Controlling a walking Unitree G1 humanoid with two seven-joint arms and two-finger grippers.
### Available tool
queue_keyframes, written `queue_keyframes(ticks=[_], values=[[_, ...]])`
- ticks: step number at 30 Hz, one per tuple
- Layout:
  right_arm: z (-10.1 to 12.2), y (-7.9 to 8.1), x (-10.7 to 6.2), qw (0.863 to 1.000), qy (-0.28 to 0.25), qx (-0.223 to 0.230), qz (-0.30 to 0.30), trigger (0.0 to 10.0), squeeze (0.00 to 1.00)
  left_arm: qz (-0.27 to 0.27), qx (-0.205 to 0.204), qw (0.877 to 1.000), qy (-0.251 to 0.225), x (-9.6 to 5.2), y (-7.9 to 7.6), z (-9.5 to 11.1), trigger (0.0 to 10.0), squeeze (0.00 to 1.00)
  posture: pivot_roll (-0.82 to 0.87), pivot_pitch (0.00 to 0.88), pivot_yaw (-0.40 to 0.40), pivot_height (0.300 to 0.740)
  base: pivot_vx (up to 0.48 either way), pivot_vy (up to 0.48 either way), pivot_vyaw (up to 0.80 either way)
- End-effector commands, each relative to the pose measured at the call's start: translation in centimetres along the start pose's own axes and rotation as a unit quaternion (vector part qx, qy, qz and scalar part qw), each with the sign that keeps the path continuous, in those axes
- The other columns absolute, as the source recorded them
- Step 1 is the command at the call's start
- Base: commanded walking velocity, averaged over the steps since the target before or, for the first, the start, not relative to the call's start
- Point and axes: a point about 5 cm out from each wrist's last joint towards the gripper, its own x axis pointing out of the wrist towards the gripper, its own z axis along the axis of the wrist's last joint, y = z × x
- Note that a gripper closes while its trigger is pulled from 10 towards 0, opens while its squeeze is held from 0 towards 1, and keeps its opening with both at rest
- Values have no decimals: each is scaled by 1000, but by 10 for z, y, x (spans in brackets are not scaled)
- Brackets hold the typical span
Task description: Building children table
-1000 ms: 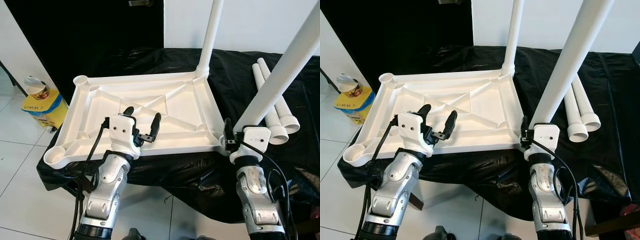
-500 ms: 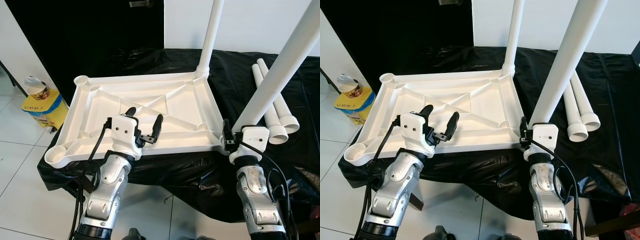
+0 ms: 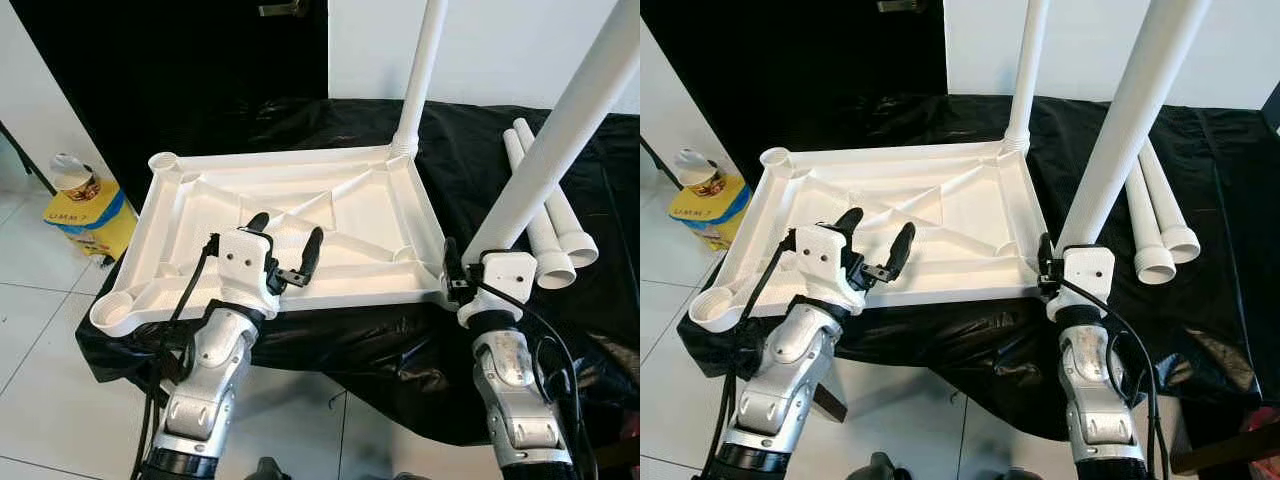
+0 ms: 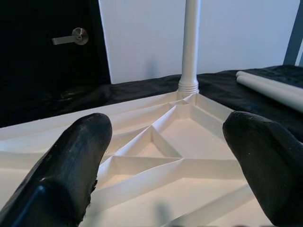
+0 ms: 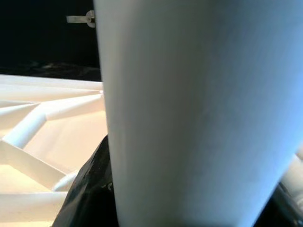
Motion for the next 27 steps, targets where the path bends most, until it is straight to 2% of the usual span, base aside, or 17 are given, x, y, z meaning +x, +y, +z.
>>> queue_keyframes(ticks=[1, 5, 9, 11, 19, 27], values=[[-2, -4, 1, 1000, -1, 3, -5, 10000, 0, -49, -2, 999, 2, -3, -4, -3, 10000, 0, 2, 15, 19, 740, 0, 0, 0], [-6, -13, 2, 1000, 5, -12, -11, 10000, 0, -46, -3, 999, 7, -2, -1, -6, 10000, 0, -2, 18, 22, 740, 0, 0, 0], [-7, -14, 3, 1000, 7, -17, -12, 10000, 0, -46, -3, 999, 9, -2, -2, -8, 10000, 0, -5, 18, 22, 740, 0, 0, 0], [-6, -13, 4, 1000, 1, -3, -8, 10000, 0, -46, -4, 999, 11, -3, -3, -9, 10000, 0, -4, 21, 22, 740, 0, 0, 0], [-5, -8, 3, 1000, -4, 3, 0, 10000, 0, -39, -2, 999, 4, 0, -1, -5, 10000, 0, -2, 22, 21, 740, 0, 0, 0], [-8, -13, 2, 1000, 3, 2, -9, 10000, 0, -38, 1, 999, 7, -2, 0, -7, 10000, 0, -1, 26, 22, 740, 0, 0, 0]])
